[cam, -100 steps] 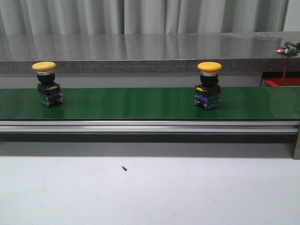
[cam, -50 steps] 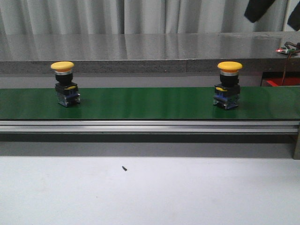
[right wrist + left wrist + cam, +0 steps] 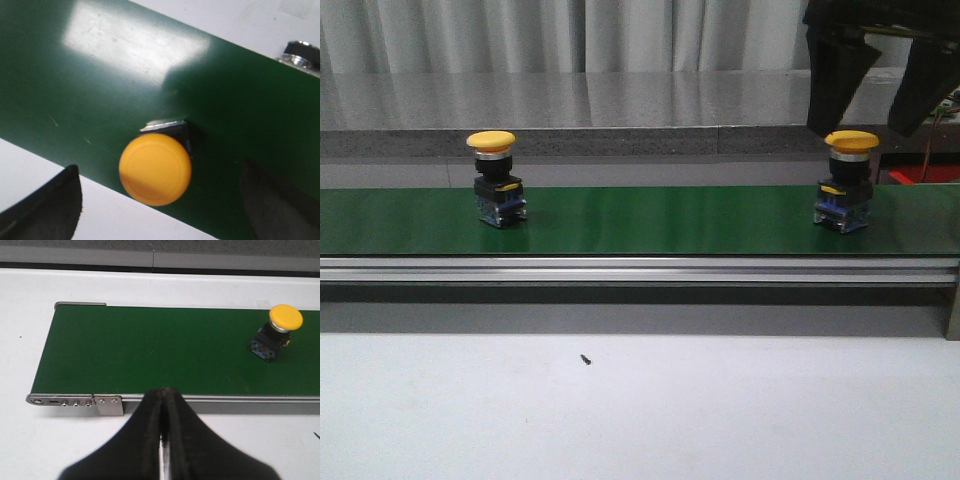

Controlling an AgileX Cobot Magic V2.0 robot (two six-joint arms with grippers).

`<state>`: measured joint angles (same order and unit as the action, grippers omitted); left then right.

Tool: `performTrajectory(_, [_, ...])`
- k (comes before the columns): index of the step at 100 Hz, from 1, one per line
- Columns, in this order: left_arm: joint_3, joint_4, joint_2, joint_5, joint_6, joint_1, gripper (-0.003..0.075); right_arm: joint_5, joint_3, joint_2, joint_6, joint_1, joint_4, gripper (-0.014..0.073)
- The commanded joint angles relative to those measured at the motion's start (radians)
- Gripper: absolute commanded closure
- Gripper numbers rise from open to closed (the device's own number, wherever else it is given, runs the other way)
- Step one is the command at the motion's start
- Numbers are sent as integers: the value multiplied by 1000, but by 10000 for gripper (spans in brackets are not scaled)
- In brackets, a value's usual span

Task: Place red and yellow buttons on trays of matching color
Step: 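Lower the right gripper onto the first yellow button at the belt end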

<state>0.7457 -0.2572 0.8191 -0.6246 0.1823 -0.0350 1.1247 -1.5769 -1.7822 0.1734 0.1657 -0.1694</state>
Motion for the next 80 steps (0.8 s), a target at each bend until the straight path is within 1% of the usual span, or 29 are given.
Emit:
performTrajectory(1, [28,-13,-1,68,-3,8,740,3,-38,30,-7,-4,21,-41])
performTrajectory(12, [28,-13,-1,68,-3,8,740,10,-38,19,-7,-4,21,-36])
performTrajectory(17, [28,-13,-1,68,-3,8,740,12,-38,15,-7,-4,21,0])
performTrajectory(22, [28,-13,-1,68,-3,8,740,16,-38,12,-7,-4,23,74])
performTrajectory(27, [28,-13,-1,68,-3,8,740,21,-38,10,-7,-4,23,193])
performTrajectory(29, [28,-13,-1,68,-3,8,740,22,-38,9,-7,-4,23,223])
performTrajectory(34, [28,-13,-1,68,-3,8,740,22,-38,9,-7,-4,23,333])
performTrajectory(37, [28,-13,-1,68,-3,8,740,21,-38,9,-7,-4,23,373])
performTrajectory(41, [28,-13,-1,68,-3,8,740,19,-38,9,-7,-4,23,407])
performTrajectory(63, [28,-13,-1,68,-3,8,740,35,-38,49,-8,-19,22,416])
performTrajectory(80, [28,-11,-1,68,-3,8,740,92,-35,139,-10,-108,21,416])
